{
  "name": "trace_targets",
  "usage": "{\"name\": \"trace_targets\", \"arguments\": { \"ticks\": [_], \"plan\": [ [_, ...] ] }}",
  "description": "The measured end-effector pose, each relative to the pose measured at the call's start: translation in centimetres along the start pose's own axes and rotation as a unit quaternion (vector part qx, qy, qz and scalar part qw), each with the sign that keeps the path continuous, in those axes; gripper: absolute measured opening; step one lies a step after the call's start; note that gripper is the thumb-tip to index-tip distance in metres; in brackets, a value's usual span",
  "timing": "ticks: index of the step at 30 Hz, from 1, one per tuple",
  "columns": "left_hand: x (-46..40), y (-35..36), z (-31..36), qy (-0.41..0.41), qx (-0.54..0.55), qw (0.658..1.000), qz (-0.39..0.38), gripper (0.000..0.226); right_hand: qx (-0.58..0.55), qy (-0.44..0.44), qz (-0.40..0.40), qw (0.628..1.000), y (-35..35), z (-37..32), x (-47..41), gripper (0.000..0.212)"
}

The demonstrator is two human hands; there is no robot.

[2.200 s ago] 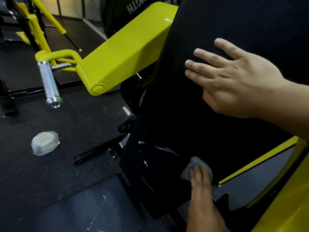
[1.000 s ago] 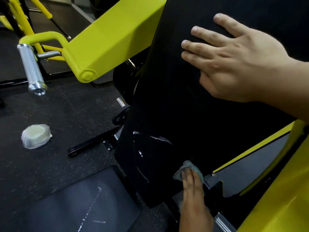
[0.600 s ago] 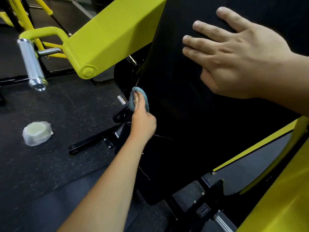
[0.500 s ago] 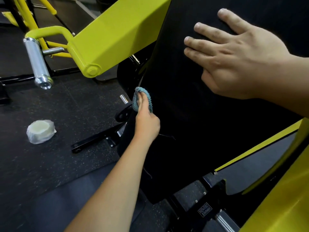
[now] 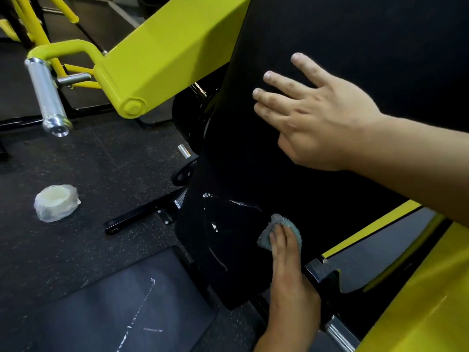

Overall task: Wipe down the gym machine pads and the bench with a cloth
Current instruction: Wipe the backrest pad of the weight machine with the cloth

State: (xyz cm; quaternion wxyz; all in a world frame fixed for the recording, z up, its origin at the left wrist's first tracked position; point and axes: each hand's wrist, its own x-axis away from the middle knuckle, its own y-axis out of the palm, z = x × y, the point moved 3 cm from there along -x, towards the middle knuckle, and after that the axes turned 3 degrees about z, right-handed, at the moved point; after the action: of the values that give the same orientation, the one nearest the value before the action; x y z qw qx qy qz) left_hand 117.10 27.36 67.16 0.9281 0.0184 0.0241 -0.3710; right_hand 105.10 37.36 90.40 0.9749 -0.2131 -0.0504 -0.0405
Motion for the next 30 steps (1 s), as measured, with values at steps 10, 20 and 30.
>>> {"name": "trace_targets", "arguments": {
  "ticks": [10,20,30],
  "plan": [
    [-15.0,-10.0,-0.1,-0.003,-0.043,0.991,0.123,0.087,-0.059,-0.048,-0.044,0.996,1.0,-5.0,0.9,0.066],
    [0.9,-1.1,-3.7,-0.030,0.008,0.999,-0.021,0.115,-0.052,-0.065,-0.046,0.996,2.0,-6.4,0.9,0.074],
    [-8.5,-6.1,-3.4,-0.014,-0.030,0.992,0.123,0.083,-0.060,-0.069,-0.045,0.995,1.9,-6.6,0.9,0.074]
  ]
}}
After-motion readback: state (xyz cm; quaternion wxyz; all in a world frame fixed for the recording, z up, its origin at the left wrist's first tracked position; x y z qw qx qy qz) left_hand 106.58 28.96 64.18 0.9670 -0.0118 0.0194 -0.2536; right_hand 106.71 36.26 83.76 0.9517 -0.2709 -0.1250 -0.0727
